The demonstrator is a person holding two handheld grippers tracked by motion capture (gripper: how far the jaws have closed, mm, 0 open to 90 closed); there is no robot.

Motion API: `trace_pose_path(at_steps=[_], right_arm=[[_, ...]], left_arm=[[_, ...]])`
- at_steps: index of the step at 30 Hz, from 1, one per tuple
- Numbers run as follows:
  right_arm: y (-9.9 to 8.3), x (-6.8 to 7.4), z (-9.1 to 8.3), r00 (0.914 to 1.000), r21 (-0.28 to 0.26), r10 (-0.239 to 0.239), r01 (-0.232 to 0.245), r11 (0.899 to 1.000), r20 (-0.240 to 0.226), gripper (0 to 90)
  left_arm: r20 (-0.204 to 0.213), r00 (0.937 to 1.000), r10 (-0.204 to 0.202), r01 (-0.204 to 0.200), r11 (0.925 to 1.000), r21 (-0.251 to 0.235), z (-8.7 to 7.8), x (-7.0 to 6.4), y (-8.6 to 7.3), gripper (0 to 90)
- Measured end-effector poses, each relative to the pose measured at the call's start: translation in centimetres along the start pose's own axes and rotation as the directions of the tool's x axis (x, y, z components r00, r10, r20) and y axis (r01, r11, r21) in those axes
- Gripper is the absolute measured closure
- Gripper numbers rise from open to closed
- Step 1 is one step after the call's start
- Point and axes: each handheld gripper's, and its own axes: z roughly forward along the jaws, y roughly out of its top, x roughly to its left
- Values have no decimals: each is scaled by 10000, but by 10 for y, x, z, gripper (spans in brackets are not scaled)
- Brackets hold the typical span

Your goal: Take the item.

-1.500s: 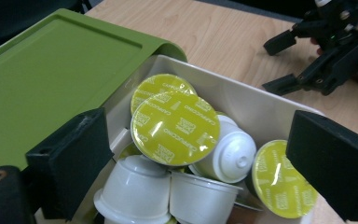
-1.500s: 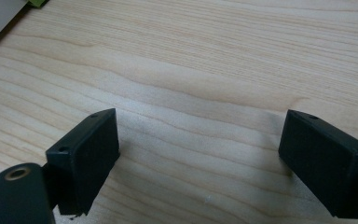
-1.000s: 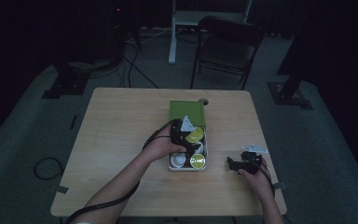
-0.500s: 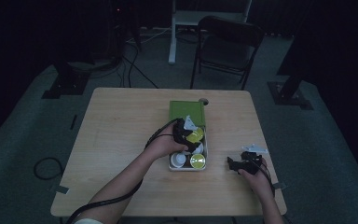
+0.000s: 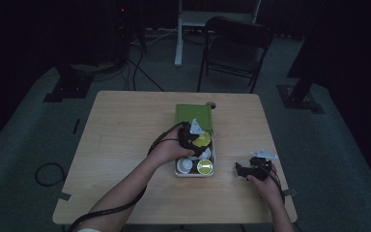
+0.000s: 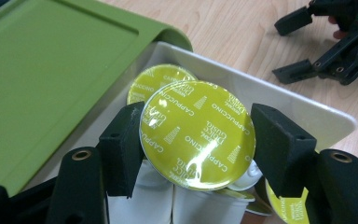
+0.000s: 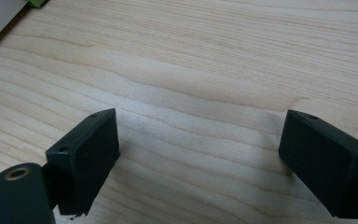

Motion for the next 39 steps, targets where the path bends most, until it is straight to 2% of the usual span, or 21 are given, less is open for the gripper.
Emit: trace_pose_path(at_steps=[9, 13, 18, 25, 39], right_arm=[[0, 0, 0, 10000, -1, 0, 0, 10000, 0, 115], [0, 0, 0, 10000, -2, 0, 0, 10000, 0, 115], [0, 0, 0, 10000, -1, 1, -1, 10000, 0, 115], [0, 0, 0, 10000, -4, -1, 1, 10000, 0, 115], [0, 0, 0, 10000, 2, 8, -8, 10000, -4, 115]], left_arm=[[73, 9999, 128, -127, 9996, -246, -16, -4, 2, 388], [82, 10000, 34, -30, 9992, -393, -21, -4, 1, 388], [-142, 9998, -127, 117, 9975, -702, -34, -1, -4, 388], [-337, 9993, -163, 136, 9969, -778, -44, 3, -11, 388], [-704, 9962, -505, 436, 9944, -959, -69, 15, -31, 388]])
